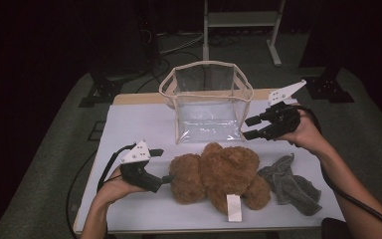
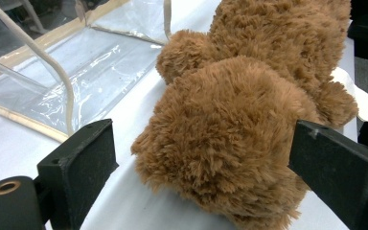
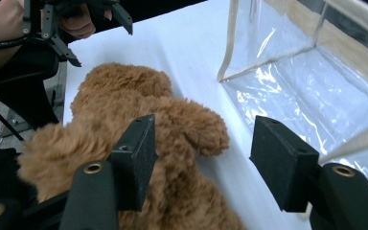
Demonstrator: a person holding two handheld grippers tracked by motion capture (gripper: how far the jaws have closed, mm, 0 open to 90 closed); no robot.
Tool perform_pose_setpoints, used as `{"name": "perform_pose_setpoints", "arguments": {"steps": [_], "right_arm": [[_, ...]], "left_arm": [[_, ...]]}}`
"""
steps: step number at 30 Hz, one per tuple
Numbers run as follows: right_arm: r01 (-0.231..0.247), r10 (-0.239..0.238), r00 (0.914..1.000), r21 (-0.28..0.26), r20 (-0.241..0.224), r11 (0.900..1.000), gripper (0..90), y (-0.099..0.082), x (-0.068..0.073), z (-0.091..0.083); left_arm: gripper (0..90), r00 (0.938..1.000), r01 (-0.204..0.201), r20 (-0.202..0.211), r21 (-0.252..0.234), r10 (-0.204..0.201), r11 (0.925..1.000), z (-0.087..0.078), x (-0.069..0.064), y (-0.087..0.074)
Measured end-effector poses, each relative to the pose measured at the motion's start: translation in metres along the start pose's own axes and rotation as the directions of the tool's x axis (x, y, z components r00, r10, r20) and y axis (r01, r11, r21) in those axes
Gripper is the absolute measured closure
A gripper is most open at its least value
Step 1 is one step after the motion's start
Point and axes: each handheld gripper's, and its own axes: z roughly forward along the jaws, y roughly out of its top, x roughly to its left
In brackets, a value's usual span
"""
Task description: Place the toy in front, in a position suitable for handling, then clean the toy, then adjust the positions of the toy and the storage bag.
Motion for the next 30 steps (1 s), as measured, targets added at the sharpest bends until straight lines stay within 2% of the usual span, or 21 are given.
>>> {"name": "perform_pose_setpoints", "arguments": {"steps": [9, 14, 30], "right_arm": [[0.029, -0.028, 0.9994, 0.017, -0.022, 0.9994, 40.1, 0.021, -0.003, 0.013], [0.038, -0.037, 0.9986, 0.014, -0.038, 0.9992, 40.2, 0.027, -0.005, 0.018], [0.053, -0.052, 0.9974, 0.035, -0.051, 0.9979, 40.1, 0.04, -0.01, 0.03]], "left_arm": [[6.2, 0.9999, -0.011, -0.001, 0.015, 0.011, 0.9998, -0.003, -0.001, 0.001], [6.1, 0.9999, -0.011, 0.001, 0.013, 0.011, 0.9999, -0.004, -0.001, 0.002], [6.1, 0.9999, -0.011, 0.008, 0.017, 0.011, 0.9998, -0.005, 0.001, 0.001]]}}
